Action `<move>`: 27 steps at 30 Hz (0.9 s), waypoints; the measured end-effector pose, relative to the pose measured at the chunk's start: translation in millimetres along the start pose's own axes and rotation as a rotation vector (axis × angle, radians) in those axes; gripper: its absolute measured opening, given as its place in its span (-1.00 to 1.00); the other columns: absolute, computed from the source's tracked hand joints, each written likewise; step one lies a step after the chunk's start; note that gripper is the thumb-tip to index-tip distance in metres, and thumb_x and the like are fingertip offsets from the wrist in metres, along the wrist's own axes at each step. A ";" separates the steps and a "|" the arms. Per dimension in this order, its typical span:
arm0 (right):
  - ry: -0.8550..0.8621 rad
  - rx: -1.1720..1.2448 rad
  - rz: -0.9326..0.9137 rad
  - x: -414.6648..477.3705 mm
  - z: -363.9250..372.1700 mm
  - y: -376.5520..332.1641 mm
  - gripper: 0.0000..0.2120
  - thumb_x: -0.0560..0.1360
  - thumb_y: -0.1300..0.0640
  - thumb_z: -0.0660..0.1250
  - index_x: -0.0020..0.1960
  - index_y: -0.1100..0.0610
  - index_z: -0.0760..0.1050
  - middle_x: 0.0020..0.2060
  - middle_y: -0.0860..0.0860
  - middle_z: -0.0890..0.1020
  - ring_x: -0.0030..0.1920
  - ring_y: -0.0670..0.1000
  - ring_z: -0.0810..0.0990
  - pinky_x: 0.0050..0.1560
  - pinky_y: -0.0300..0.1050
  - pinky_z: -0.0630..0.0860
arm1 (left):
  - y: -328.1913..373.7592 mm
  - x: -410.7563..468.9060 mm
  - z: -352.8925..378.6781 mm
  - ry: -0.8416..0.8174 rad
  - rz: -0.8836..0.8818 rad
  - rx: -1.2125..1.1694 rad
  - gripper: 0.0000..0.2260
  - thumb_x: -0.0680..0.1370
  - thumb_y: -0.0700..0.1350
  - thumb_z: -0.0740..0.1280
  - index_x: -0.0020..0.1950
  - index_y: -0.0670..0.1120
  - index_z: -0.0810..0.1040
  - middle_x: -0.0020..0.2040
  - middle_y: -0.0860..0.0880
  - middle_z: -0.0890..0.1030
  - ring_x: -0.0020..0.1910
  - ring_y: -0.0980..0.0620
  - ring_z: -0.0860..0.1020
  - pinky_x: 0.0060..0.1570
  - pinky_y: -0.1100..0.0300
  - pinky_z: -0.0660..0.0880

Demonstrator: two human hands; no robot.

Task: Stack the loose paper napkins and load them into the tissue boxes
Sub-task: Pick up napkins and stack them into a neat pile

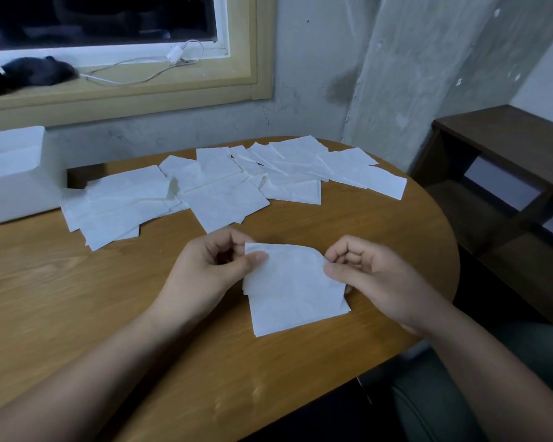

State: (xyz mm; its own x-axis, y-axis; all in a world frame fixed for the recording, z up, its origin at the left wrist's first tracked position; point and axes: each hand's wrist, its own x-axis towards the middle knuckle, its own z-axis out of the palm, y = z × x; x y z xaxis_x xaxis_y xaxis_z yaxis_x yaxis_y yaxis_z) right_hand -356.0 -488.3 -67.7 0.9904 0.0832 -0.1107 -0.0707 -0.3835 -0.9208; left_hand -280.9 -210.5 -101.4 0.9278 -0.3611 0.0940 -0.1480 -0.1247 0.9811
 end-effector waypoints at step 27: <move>0.255 -0.206 0.114 7.6 10.0 35.0 -0.90 0.57 0.11 0.53 0.03 -0.02 0.63 -0.19 -0.08 0.74 -0.20 -0.05 0.72 -0.26 -0.12 0.66 | 3.6 4.8 -2.8 -0.154 -0.344 0.333 -0.84 0.56 -0.02 0.58 -0.08 -0.08 0.69 -0.39 0.04 0.66 -0.45 0.07 0.47 -0.43 0.33 0.35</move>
State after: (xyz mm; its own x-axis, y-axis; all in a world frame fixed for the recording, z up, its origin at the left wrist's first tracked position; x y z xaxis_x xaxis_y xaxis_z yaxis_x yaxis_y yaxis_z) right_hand -352.1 -491.8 -104.5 0.9773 -0.1928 -0.0875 -0.1824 -0.5569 -0.8103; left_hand -275.9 -210.0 -96.9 0.8846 -0.3761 -0.2757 0.0330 -0.5393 0.8415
